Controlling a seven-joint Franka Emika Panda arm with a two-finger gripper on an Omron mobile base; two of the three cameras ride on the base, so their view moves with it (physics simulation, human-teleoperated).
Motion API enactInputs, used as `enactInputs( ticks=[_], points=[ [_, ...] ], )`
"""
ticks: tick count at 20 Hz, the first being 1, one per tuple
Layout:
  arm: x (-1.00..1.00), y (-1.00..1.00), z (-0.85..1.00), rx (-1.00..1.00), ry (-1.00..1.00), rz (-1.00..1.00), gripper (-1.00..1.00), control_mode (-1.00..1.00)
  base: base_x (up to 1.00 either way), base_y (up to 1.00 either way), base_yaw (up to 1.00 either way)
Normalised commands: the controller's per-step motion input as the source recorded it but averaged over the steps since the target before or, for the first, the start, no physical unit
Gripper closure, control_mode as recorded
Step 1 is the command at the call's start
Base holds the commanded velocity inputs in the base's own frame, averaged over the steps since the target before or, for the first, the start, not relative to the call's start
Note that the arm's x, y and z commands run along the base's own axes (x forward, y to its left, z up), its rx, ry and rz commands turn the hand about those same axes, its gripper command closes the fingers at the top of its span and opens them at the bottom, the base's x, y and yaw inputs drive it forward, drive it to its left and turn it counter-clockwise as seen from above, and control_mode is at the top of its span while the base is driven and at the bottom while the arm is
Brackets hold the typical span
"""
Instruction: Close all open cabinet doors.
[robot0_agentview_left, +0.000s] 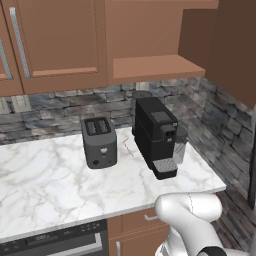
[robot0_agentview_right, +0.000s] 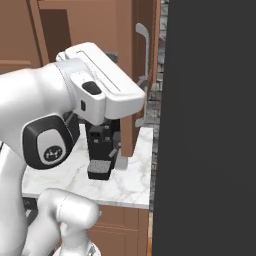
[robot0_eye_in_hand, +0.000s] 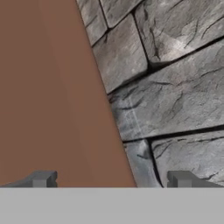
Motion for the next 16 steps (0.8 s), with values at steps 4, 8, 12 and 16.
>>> enactInputs(
  ticks=[4, 8, 12, 16],
  points=[
    [0.02, -0.01, 0.00, 0.04, 0.00, 0.09, -1.00, -1.00, 0.00, 0.00, 0.00],
    [0.01, 0.00, 0.00, 0.04, 0.00, 0.10, -1.00, -1.00, 0.00, 0.00, 0.00],
    [0.07, 0.00, 0.00, 0.04, 0.00, 0.09, -1.00, -1.00, 0.00, 0.00, 0.00],
    [0.12, 0.00, 0.00, 0.03, 0.00, 0.08, -1.00, -1.00, 0.00, 0.00, 0.00]
  ],
)
